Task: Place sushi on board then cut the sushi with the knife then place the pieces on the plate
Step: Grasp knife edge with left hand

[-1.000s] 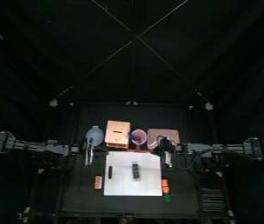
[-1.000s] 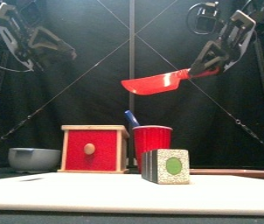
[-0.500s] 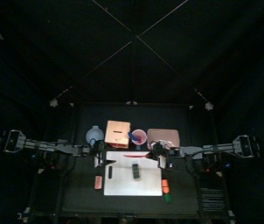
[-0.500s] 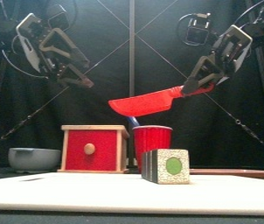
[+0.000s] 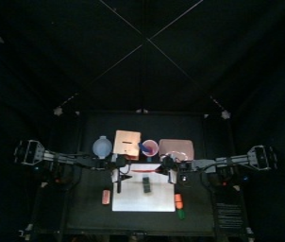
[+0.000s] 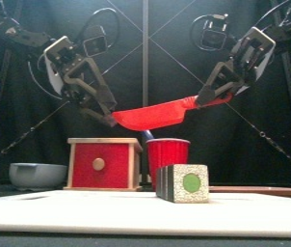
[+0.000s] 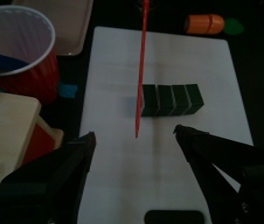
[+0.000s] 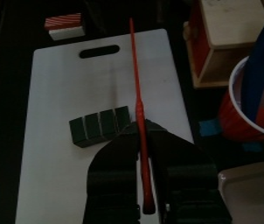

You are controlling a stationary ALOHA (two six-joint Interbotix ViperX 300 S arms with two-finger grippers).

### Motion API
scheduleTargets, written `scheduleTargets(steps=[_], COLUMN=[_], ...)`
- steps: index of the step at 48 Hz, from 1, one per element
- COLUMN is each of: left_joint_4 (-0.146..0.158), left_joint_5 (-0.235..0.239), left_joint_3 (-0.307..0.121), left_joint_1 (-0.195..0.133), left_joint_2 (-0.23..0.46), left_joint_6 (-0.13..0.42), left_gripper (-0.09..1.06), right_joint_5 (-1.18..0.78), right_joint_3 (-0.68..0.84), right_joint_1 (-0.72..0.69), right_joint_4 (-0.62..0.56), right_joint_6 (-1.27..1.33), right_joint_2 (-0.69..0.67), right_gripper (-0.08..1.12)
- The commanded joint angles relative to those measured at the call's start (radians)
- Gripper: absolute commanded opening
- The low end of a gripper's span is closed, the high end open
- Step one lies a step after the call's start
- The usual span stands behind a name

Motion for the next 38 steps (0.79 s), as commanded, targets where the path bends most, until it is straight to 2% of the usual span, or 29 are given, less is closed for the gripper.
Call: scheduleTargets(steps=[1, 9, 19, 32, 38], left_joint_4=[0.005, 0.006, 0.008, 0.080, 0.087], left_joint_5=[0.040, 0.094, 0.095, 0.094, 0.094], left_joint_3=[-0.063, -0.101, -0.124, -0.141, -0.144], left_joint_1=[0.009, 0.011, 0.005, -0.015, -0.018], left_joint_2=[0.032, 0.064, 0.095, 0.132, 0.135], left_joint_6=[0.002, 0.002, 0.003, 0.002, 0.002], left_gripper=[1.02, 1.02, 1.02, 1.02, 1.01], right_joint_5=[-0.009, -0.012, -0.012, -0.012, -0.012], right_joint_3=[-0.028, -0.037, -0.048, -0.049, -0.048], right_joint_1=[0.008, 0.023, 0.032, 0.043, 0.043], right_joint_4=[0.002, 0.003, 0.002, 0.003, 0.005], right_joint_6=[0.002, 0.000, 0.000, 0.002, 0.002], right_joint_2=[0.002, 0.034, 0.060, 0.061, 0.061], right_gripper=[0.34, 0.34, 0.34, 0.34, 0.34])
